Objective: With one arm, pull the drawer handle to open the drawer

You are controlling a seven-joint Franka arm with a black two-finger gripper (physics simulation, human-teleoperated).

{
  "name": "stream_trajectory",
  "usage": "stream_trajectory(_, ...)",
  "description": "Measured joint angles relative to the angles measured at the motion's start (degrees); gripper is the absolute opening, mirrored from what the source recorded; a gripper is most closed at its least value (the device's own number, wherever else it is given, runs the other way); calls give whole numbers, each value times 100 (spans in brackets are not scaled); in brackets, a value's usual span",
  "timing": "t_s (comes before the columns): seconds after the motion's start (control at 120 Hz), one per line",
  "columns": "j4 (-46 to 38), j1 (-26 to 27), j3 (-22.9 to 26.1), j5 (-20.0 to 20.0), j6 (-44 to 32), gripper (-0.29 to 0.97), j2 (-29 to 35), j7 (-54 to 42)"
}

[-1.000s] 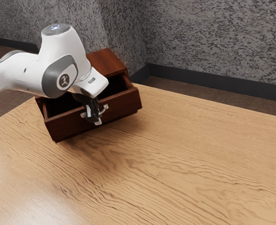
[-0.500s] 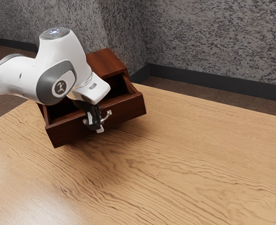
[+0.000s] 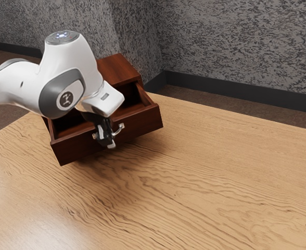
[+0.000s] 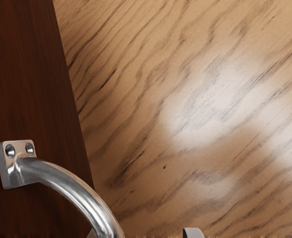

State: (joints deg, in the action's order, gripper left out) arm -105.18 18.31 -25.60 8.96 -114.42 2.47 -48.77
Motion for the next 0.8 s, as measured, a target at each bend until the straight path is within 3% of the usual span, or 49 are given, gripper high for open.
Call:
stream_trajectory(0.217, 174, 131, -9, -7, 32, 16, 350, 72)
stream_trajectory(0.3, 751, 106, -13, -90, 207, 19, 241, 33)
stream_trajectory(0.417, 1939, -182, 11, -508, 1046, 23, -204, -103)
stream_trajectory(0.458, 2109, -250, 11, -620, 1388, 29, -242, -150)
stream_trajectory(0.608, 2275, -451, 15, -994, 2345, 49, -214, -287)
stream_trajectory(0.8, 2289, -748, 153, -1093, 3016, 60, 62, -409)
